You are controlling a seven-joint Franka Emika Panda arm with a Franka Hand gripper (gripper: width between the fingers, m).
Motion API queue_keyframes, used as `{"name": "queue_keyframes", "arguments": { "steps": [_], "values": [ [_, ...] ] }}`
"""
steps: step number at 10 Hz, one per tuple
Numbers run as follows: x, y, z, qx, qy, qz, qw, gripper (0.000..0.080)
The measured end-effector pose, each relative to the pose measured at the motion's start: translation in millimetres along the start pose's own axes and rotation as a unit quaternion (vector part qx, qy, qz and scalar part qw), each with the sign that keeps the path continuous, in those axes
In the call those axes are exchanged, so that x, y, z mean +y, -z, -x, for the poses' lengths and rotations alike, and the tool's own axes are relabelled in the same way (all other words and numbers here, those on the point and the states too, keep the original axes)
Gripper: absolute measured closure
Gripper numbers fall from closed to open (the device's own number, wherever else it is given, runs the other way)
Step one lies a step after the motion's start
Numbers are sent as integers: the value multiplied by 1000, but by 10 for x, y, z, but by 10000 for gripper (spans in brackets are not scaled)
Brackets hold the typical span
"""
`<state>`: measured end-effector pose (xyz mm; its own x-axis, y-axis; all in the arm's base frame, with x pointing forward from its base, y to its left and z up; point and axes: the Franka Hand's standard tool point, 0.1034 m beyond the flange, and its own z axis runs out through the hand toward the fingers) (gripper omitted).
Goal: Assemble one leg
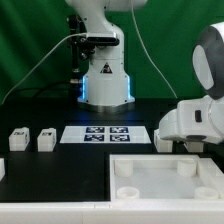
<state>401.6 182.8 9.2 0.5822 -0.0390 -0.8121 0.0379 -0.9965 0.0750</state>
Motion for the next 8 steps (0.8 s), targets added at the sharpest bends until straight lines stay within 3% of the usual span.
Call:
{"name": "queue_keyframes", "arguments": {
  "steps": [4, 6, 7, 8],
  "values": [
    [17, -25, 0, -3, 2, 1, 1000, 150],
    [17, -25, 0, -3, 2, 1, 1000, 403],
    [15, -22, 3, -3, 3, 1, 1000, 403],
    [15, -22, 3, -3, 3, 1, 1000, 508]
  ]
}}
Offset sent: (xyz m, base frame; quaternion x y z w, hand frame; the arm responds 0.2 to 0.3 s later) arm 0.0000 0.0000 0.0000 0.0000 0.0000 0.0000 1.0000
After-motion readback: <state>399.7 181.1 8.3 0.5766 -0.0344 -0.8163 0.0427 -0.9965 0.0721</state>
